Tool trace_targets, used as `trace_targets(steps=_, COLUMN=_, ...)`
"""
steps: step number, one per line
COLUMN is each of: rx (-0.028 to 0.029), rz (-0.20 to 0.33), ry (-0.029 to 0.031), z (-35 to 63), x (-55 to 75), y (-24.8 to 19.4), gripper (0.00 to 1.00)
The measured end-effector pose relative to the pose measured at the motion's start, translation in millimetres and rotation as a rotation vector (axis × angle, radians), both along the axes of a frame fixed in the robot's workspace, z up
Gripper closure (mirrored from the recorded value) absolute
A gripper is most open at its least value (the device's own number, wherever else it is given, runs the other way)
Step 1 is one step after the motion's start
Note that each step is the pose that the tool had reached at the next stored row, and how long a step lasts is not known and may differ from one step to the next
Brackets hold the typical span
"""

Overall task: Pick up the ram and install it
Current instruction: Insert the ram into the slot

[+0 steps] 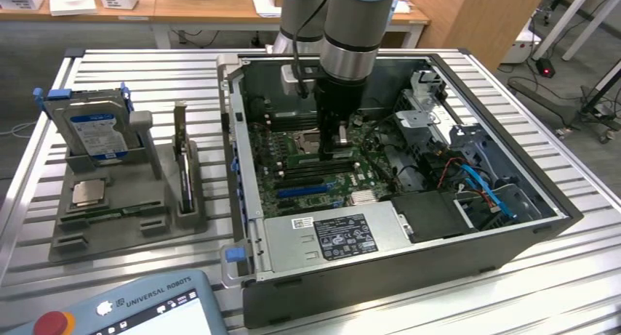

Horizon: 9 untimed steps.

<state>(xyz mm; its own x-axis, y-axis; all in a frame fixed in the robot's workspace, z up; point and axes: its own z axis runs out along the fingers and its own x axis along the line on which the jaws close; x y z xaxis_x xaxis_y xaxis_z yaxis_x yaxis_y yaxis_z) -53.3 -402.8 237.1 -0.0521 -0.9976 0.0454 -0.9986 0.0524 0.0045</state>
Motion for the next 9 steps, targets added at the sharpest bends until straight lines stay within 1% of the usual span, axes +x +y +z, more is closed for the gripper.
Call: trace_targets(steps=9, rx=-0.0001, rz=0.000, ry=-0.0006, z=-1.9, x=-1.1, y=0.0, gripper=0.87)
